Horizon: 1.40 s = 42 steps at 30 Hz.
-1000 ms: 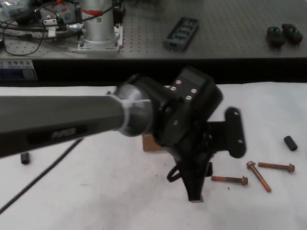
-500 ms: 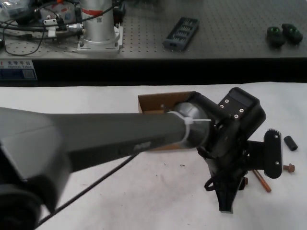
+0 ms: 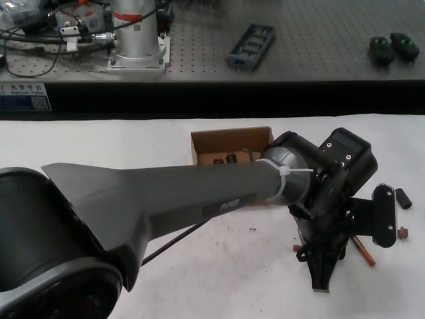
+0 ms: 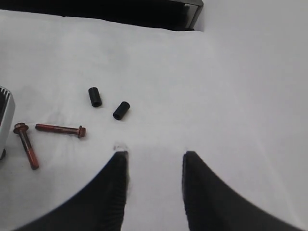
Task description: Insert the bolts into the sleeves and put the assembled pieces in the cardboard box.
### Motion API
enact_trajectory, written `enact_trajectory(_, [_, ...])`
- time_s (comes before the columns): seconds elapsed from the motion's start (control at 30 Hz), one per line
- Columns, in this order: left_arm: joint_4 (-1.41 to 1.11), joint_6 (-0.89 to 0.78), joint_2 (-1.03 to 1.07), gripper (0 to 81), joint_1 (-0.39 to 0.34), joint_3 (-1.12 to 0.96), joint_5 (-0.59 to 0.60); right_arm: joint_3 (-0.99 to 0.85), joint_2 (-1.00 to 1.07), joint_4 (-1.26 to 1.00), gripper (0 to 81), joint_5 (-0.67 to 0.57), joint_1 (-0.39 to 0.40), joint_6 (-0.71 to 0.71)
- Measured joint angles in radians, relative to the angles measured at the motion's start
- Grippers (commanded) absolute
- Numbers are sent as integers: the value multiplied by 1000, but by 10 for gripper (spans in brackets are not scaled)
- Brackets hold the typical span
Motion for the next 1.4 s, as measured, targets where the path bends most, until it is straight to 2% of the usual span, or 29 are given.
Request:
enact_trajectory(0.3, [0,-45,11,6,-3,-6,-40,-2,0,0,289,7,0,-8])
enact_trajectory(0.47, [0,-68,11,6,-5,-6,-65,-2,0,12,289,99,0,-35])
enact_trajectory(0.6, [24,-148,-19,6,46,-5,-52,-13,0,14,289,123,0,-70])
enact_trajectory(0.83, [214,-341,-194,6,216,4,317,-78,0,7,289,124,0,-104])
enact_trajectory(0.9, [265,-384,-260,6,270,4,439,-102,0,-17,289,86,-11,-140])
enact_trajectory(1.0, [347,-426,-345,6,350,4,626,-132,0,-86,289,-53,-47,-211])
enact_trajectory(1.07, [373,-430,-367,6,371,4,689,-139,9,-103,289,-85,-70,-228])
enact_trajectory(1.2, [518,-448,-513,6,490,35,929,-144,51,-106,289,-123,-120,-245])
enact_trajectory(1.27, [578,-445,-600,6,546,66,1055,-144,127,-102,289,-154,-179,-256])
enact_trajectory(1.4, [611,-391,-735,6,629,136,1104,-144,262,-101,289,-211,-275,-290])
